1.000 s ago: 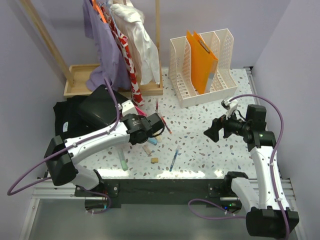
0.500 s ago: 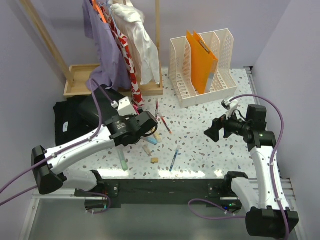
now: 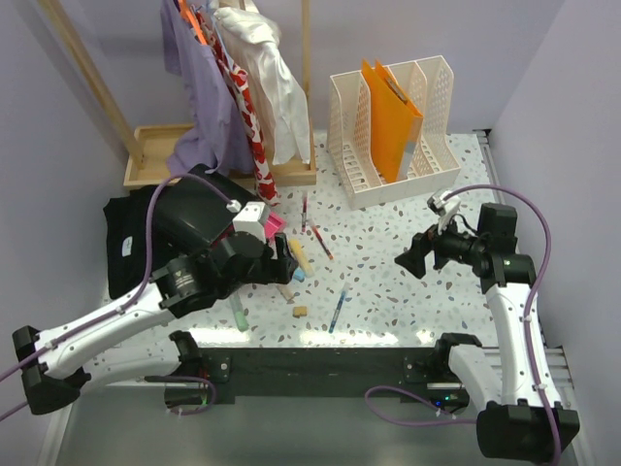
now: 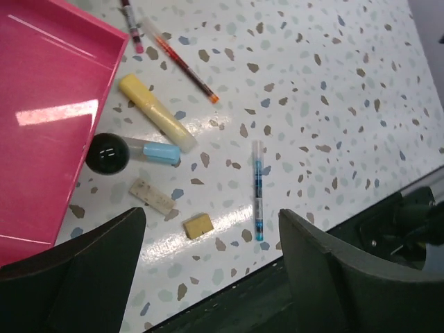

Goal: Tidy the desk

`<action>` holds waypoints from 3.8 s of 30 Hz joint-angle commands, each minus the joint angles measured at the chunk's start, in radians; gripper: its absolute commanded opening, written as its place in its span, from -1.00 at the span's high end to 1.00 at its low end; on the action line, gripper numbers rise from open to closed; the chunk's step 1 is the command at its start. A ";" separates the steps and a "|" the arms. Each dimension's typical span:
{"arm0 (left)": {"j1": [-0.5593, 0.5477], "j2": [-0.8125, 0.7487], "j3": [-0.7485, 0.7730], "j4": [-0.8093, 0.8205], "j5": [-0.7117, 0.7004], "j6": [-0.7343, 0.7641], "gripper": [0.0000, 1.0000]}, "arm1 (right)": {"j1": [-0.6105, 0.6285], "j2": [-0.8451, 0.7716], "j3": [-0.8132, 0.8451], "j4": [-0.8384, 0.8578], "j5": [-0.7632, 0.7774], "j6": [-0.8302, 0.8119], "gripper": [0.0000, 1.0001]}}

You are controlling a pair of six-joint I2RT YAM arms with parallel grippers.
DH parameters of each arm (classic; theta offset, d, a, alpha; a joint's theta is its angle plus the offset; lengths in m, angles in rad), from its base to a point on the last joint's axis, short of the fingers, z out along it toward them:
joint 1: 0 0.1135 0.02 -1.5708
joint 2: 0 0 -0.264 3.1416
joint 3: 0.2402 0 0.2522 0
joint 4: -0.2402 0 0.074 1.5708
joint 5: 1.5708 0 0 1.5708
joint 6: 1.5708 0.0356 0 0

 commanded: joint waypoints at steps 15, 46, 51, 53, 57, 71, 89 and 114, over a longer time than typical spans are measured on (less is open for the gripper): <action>-0.004 -0.344 -0.287 0.181 0.247 0.282 -0.71 | 0.409 0.387 0.115 -0.513 -0.158 -1.174 -0.74; -0.004 -0.660 -0.387 0.247 0.330 0.327 -0.84 | 0.914 0.897 0.204 -0.066 0.354 -0.951 0.03; -0.004 -0.666 -0.390 0.250 0.342 0.327 -0.93 | 0.917 0.897 0.175 -0.016 0.415 -0.944 0.22; -0.004 -0.671 -0.391 0.255 0.344 0.327 -0.96 | 0.915 0.894 0.164 0.000 0.446 -0.942 0.30; -0.002 -0.680 -0.393 0.258 0.348 0.328 -0.99 | 0.915 0.886 0.128 0.032 0.483 -0.941 0.46; -0.004 -0.718 -0.397 0.267 0.354 0.328 -1.00 | 0.917 0.609 0.132 -0.112 0.491 -0.945 1.00; -0.002 -0.763 -0.401 0.275 0.350 0.330 -1.00 | 0.960 0.762 0.777 -0.048 0.590 -0.701 1.00; -0.001 -0.809 -0.404 0.276 0.336 0.328 -1.00 | 1.108 1.041 0.910 0.228 0.745 -0.419 0.19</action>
